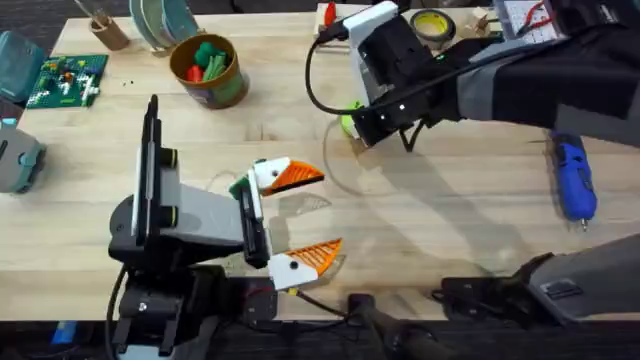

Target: Pick up the gripper from the table and insert it into the empty holder that is missing its gripper. Then pick up a screw, insert it into the mounting hole, and use the screwdriver to tighten it. Finally, clean up the table by picking up the vegetable and placing it into the bucket.

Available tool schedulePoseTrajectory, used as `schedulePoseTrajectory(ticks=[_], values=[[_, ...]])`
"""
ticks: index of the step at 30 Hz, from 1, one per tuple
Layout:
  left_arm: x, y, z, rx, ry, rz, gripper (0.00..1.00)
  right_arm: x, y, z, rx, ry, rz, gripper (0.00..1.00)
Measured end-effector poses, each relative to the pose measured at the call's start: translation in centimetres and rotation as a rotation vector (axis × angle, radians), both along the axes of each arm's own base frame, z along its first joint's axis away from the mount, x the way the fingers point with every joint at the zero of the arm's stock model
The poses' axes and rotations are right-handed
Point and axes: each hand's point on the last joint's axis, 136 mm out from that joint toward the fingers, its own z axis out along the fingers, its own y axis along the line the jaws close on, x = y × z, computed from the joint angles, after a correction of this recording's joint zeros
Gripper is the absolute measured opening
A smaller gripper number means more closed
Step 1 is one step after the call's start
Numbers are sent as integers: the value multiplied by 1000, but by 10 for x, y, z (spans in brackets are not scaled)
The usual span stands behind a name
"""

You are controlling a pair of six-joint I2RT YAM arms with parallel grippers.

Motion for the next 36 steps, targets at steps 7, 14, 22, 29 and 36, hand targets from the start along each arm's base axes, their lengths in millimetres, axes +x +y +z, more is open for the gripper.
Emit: schedulePoseTrajectory(ticks=[7,14,22,29,36], values=[[0,0,0,0,0,0,993,-3,-2,5,-15,-7,36,6],[0,0,0,0,0,0,993,-15,-16,4,-97,27,80,6],[0,0,0,0,0,0,993,-11,-24,9,-165,-2,114,6],[0,0,0,0,0,0,993,-7,-25,20,-185,-16,124,6],[0,0,0,0,0,0,992,-11,-18,60,-159,-9,186,6]])
